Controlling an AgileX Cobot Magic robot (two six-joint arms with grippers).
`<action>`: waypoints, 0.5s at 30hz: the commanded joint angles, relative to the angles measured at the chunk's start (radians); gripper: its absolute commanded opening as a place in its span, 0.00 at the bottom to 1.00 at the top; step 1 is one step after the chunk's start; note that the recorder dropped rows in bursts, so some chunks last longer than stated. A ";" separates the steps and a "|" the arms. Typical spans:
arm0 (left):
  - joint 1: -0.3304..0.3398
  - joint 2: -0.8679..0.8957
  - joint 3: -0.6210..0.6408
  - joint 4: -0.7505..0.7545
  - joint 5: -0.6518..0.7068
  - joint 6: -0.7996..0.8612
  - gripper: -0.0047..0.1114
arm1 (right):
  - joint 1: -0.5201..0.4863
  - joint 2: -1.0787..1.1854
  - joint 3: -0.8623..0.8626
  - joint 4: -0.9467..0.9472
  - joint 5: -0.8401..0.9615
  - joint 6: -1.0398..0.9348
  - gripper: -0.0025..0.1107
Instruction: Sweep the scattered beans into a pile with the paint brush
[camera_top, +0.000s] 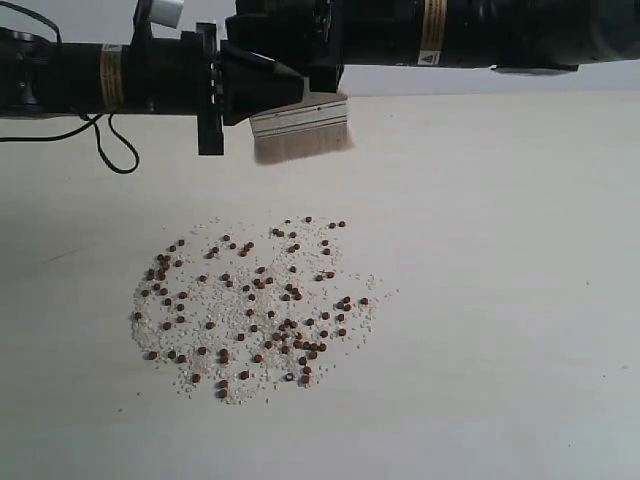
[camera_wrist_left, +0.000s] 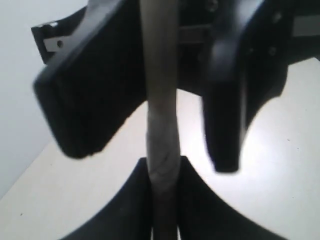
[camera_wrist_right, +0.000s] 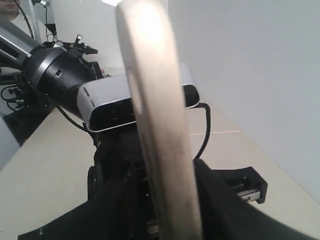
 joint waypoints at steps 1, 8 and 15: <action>0.032 -0.018 -0.023 -0.014 -0.009 -0.081 0.04 | -0.061 0.005 -0.056 -0.143 -0.035 0.137 0.38; 0.021 -0.018 -0.043 0.037 -0.009 -0.143 0.04 | -0.100 0.009 -0.067 -0.175 -0.035 0.188 0.47; -0.001 -0.018 -0.043 0.090 -0.009 -0.153 0.04 | -0.097 0.013 -0.067 -0.155 -0.035 0.173 0.46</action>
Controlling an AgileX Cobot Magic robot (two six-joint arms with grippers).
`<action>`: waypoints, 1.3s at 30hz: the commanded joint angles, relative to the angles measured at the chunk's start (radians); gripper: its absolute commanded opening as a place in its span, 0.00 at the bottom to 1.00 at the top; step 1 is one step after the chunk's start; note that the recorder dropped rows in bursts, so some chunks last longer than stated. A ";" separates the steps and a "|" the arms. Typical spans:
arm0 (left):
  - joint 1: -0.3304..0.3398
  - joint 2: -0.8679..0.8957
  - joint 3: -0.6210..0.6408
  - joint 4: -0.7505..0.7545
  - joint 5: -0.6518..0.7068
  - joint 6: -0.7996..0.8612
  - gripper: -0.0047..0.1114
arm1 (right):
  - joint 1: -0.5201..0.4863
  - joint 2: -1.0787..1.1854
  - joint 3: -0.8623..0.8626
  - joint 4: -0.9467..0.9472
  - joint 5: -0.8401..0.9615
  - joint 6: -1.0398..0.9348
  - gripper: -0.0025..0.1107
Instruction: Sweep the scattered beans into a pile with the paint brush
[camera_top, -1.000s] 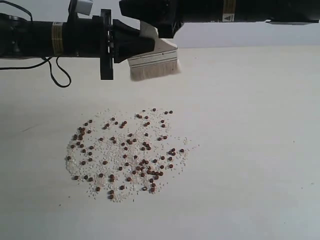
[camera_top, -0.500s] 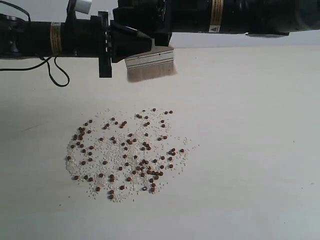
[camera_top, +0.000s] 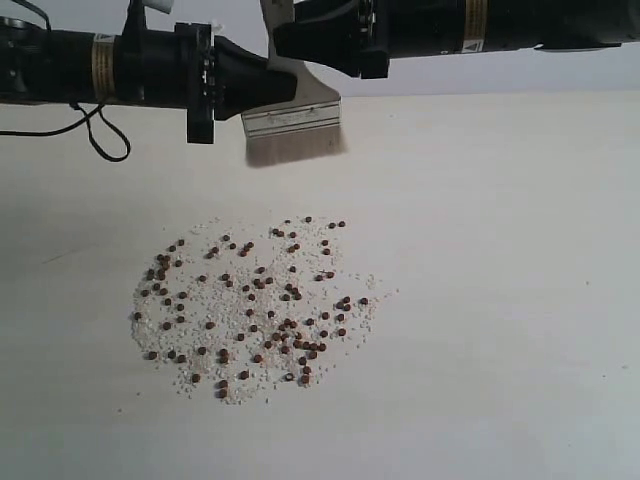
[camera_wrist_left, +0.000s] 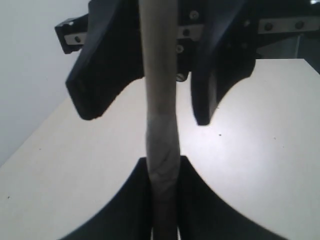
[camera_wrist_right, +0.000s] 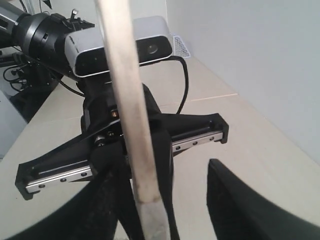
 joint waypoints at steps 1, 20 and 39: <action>-0.021 -0.014 -0.008 0.018 -0.008 -0.014 0.04 | 0.000 0.001 -0.007 0.017 -0.009 -0.007 0.46; -0.044 -0.014 -0.008 0.010 -0.008 -0.001 0.04 | 0.000 0.001 -0.007 0.068 -0.009 -0.017 0.43; -0.068 -0.014 -0.008 0.024 -0.008 -0.001 0.04 | 0.000 0.001 -0.007 0.082 -0.009 -0.018 0.15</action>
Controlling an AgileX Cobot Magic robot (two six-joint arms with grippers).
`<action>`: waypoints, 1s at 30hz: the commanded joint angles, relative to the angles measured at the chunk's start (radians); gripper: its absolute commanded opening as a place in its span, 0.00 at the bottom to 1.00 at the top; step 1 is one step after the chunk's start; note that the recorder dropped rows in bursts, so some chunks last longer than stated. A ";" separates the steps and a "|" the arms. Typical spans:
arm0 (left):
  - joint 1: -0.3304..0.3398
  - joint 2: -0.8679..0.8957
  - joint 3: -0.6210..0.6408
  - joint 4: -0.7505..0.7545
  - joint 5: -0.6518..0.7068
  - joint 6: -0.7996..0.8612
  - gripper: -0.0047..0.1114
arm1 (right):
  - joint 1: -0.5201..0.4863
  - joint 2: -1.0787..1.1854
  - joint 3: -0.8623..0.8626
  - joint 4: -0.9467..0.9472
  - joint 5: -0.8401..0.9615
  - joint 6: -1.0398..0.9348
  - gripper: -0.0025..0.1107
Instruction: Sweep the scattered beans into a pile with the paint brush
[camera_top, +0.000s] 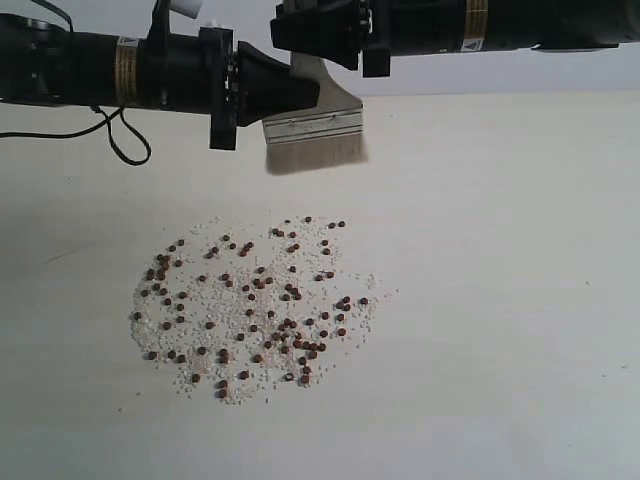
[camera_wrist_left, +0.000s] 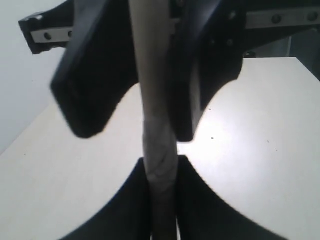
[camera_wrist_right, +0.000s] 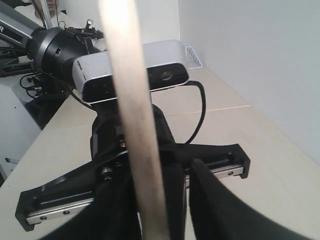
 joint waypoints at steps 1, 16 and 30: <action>-0.013 -0.014 -0.005 0.026 -0.036 0.009 0.04 | -0.002 0.001 -0.007 0.061 0.034 -0.005 0.11; -0.013 -0.014 -0.005 -0.052 -0.036 -0.001 0.16 | -0.002 0.001 -0.007 0.063 0.034 -0.024 0.02; 0.083 -0.039 -0.005 -0.015 -0.036 -0.008 0.60 | -0.002 0.001 -0.007 0.113 0.067 -0.139 0.02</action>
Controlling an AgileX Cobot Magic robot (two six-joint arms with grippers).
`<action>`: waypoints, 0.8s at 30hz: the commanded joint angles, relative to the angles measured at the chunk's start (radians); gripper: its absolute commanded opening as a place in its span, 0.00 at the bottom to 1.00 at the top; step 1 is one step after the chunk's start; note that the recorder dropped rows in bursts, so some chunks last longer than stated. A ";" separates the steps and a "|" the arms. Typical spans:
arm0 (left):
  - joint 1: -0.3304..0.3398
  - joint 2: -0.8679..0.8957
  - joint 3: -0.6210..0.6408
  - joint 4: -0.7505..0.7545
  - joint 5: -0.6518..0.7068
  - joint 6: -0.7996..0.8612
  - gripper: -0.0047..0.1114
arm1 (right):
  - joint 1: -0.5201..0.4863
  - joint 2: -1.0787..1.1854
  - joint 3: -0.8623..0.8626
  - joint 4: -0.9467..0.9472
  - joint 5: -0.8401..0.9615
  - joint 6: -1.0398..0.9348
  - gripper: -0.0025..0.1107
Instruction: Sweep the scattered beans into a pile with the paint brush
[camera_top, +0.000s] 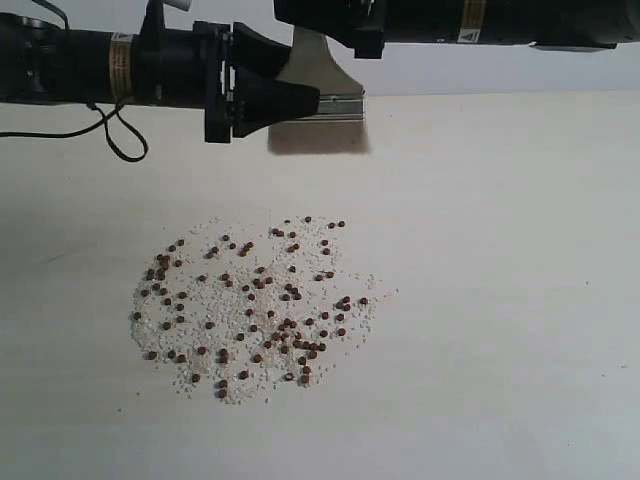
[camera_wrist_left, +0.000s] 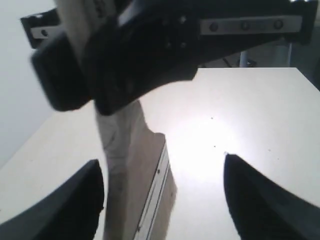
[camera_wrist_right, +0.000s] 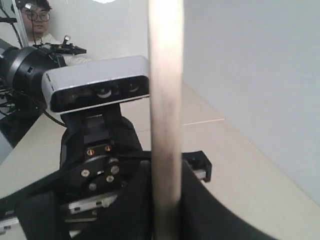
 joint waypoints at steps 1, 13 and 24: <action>0.073 -0.040 -0.005 0.023 -0.007 -0.011 0.60 | -0.004 0.001 -0.005 0.029 0.021 -0.134 0.02; 0.307 -0.060 -0.005 0.061 -0.007 -0.122 0.05 | -0.004 0.093 -0.007 0.137 0.061 -0.544 0.02; 0.343 -0.248 0.263 -0.380 0.336 0.079 0.04 | -0.004 0.230 -0.007 0.210 0.001 -0.610 0.02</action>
